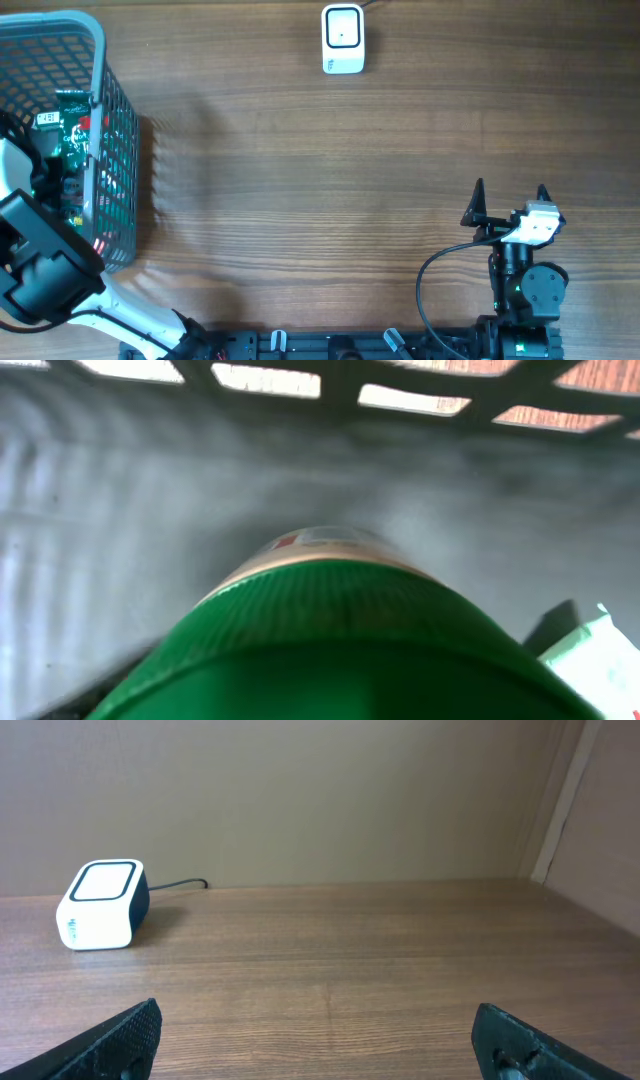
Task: Scan the item barcode
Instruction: 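Reach into the basket and grasp the green-capped jar with the left gripper, then carry the green jar to the table centre and release it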
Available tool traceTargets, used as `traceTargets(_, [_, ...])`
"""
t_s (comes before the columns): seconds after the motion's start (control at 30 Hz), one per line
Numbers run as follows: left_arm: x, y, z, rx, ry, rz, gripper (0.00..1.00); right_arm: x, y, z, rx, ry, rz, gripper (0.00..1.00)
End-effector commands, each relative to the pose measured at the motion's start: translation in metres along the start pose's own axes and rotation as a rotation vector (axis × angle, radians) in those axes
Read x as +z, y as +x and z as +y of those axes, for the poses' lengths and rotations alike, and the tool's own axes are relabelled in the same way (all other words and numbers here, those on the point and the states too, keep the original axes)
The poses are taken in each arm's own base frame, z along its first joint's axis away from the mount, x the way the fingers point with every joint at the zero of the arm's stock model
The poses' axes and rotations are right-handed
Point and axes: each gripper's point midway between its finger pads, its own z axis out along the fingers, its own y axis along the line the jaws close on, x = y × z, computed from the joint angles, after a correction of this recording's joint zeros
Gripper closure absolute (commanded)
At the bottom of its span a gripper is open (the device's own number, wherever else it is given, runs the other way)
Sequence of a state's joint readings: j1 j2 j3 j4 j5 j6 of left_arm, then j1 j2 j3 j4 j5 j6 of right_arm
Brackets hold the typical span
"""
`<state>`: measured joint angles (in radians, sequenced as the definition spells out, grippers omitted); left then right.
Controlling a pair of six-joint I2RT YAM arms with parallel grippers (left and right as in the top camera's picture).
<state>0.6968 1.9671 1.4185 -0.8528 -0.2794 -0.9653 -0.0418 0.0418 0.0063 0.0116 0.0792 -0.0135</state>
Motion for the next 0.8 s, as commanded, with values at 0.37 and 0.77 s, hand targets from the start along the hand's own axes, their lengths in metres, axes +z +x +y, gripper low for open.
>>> traceTargets(0.37, [-0.129, -0.063, 0.012, 0.023, 0.176, -0.318, 0.43, 0.0, -0.001, 0.002, -0.011, -0.011, -0.006, 0.0])
traceTargets(0.77, [-0.387, 0.09, -0.035, 0.357, 1.031, -0.302, 0.41, 0.0, -0.001, 0.002, -0.011, -0.011, -0.006, 0.0])
